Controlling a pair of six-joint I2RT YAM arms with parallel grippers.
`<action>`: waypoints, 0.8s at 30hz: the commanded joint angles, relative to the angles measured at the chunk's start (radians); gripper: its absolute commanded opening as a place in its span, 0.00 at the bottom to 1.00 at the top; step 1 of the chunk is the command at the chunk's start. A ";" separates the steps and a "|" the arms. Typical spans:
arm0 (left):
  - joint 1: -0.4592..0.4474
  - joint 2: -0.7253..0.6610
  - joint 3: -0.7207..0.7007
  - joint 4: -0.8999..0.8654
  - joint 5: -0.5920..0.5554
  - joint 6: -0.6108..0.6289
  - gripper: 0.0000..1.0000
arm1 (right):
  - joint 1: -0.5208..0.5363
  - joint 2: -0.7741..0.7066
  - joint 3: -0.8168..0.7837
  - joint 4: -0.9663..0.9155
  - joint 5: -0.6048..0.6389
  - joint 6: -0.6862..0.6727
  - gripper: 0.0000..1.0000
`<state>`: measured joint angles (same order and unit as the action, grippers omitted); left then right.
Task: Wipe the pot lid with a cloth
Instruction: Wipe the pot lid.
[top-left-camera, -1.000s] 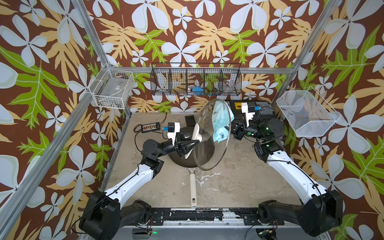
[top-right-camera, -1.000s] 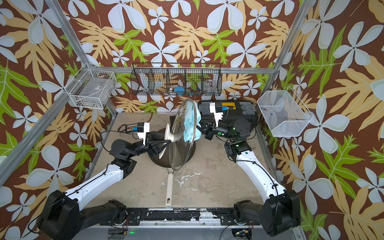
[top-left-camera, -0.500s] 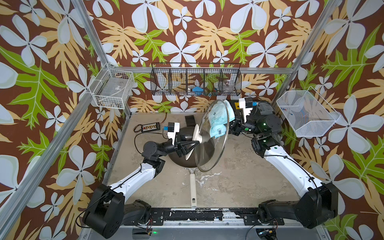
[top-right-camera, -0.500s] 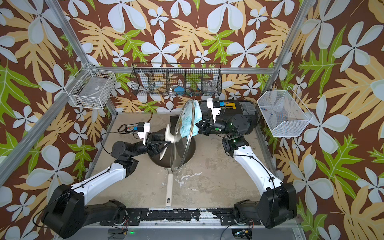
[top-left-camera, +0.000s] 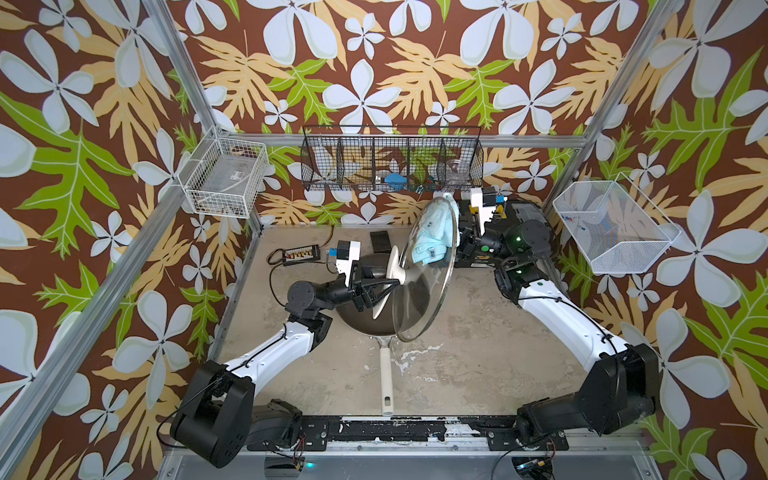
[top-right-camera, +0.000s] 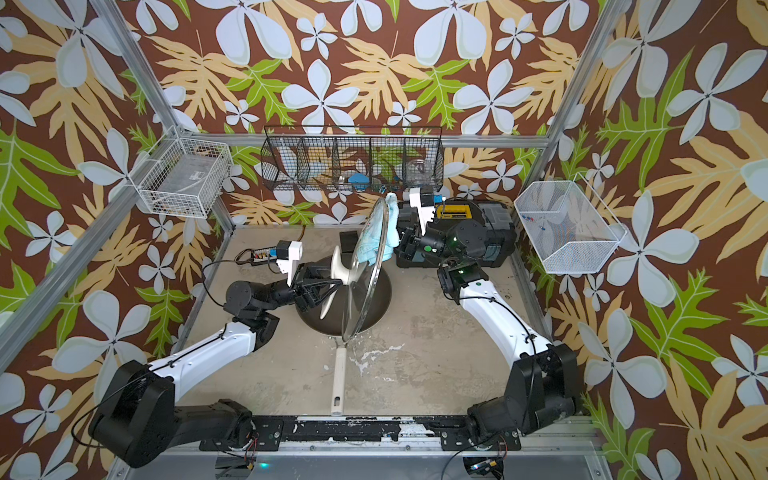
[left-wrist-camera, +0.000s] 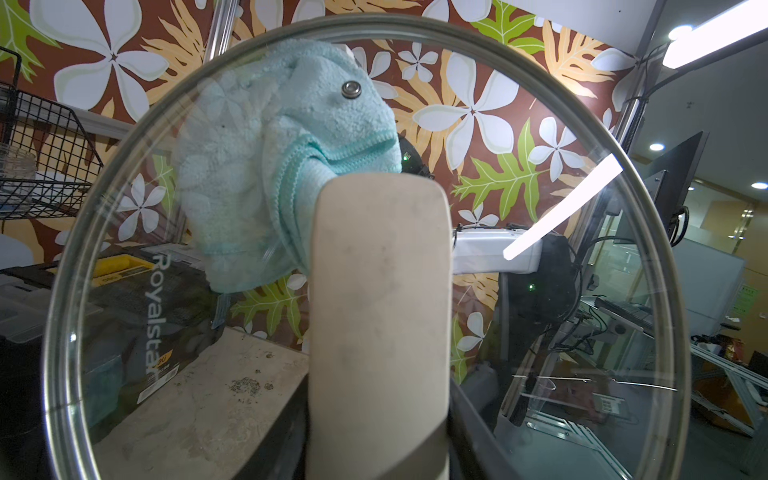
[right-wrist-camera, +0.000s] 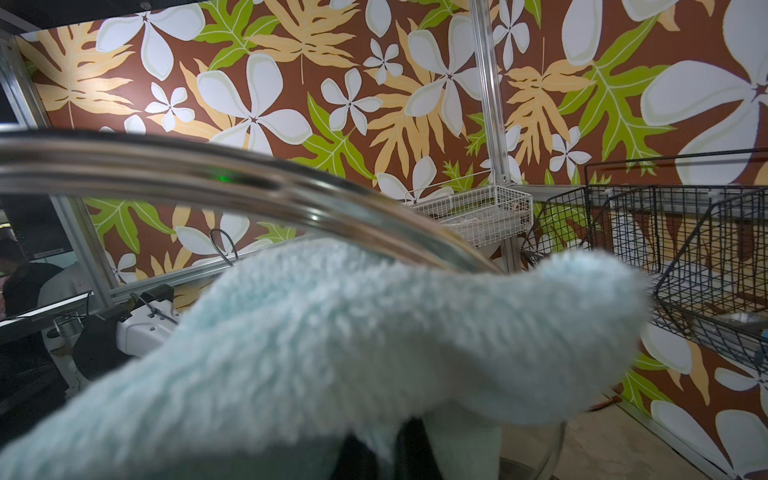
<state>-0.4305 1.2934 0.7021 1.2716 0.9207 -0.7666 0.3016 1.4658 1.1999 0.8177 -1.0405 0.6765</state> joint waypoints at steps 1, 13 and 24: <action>0.001 -0.003 0.035 0.183 0.012 -0.026 0.00 | 0.002 0.018 0.016 0.032 0.030 0.013 0.00; 0.001 -0.020 0.075 0.147 0.015 -0.037 0.00 | 0.019 0.100 0.043 0.050 0.030 0.024 0.00; 0.001 -0.024 0.077 0.144 -0.012 -0.028 0.00 | 0.073 0.122 -0.016 0.028 0.037 -0.008 0.00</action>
<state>-0.4274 1.2846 0.7601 1.2671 0.9173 -0.8059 0.3603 1.5875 1.1988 0.8593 -1.0000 0.6872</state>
